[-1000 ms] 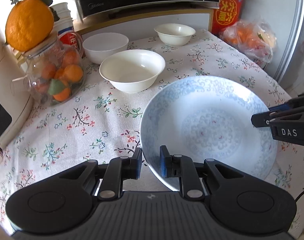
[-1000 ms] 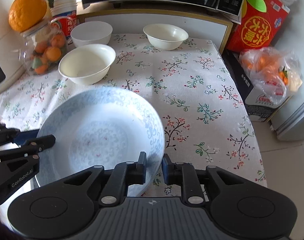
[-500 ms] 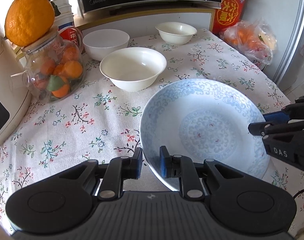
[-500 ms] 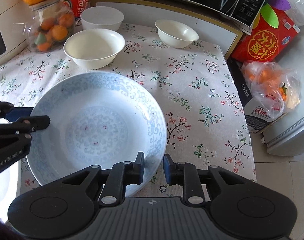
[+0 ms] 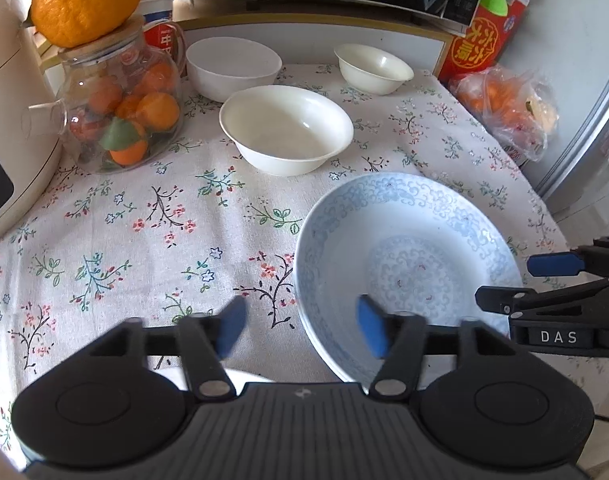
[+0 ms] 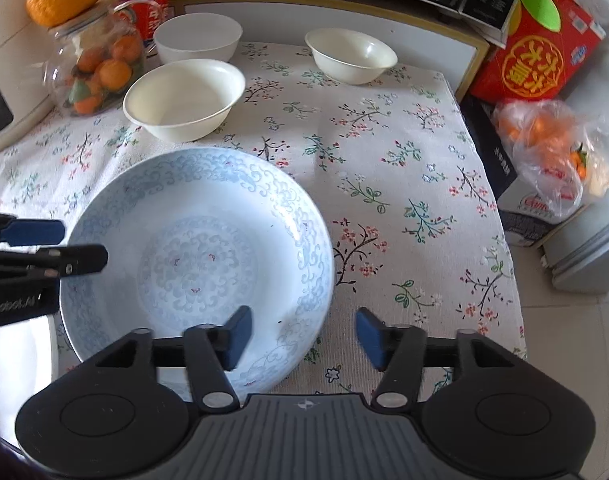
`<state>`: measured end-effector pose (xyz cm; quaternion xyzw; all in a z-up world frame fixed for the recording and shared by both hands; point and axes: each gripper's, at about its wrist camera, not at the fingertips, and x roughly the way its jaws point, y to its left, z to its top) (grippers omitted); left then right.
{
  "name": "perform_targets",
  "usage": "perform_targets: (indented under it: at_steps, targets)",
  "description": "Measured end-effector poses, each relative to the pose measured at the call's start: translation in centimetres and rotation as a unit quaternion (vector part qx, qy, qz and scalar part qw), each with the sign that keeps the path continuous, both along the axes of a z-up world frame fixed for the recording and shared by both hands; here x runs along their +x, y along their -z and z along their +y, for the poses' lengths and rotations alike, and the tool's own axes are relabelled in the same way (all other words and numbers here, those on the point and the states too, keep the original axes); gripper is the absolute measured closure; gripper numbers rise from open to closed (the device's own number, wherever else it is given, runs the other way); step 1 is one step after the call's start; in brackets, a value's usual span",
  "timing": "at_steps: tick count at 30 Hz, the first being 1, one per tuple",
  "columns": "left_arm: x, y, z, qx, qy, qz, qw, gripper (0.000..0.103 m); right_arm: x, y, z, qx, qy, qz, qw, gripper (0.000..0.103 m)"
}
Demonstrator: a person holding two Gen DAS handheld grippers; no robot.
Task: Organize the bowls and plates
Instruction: 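Reach both grippers to the white rose-print plate and grasp its rim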
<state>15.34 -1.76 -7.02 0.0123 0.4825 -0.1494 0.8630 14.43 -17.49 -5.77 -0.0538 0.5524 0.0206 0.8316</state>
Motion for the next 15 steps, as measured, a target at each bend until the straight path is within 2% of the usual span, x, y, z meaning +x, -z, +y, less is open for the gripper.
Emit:
perform_targets:
  at_steps: [1,7,15]
  targets:
    - [0.0,-0.2,0.3,-0.007,-0.003,0.006,1.0,0.029,0.1,-0.1,-0.3,0.007,0.006,0.002,1.0,0.037]
    - [0.2,-1.3,3.2,-0.062,-0.029,0.042,0.9967,0.017,-0.1,-1.2,-1.8,0.07,0.035,0.032,0.996,0.028]
    - [-0.6,-1.6,7.2,-0.064,-0.044,0.071,0.9944,0.013,-1.2,-1.7,-3.0,0.187,0.044,0.09,0.977,0.023]
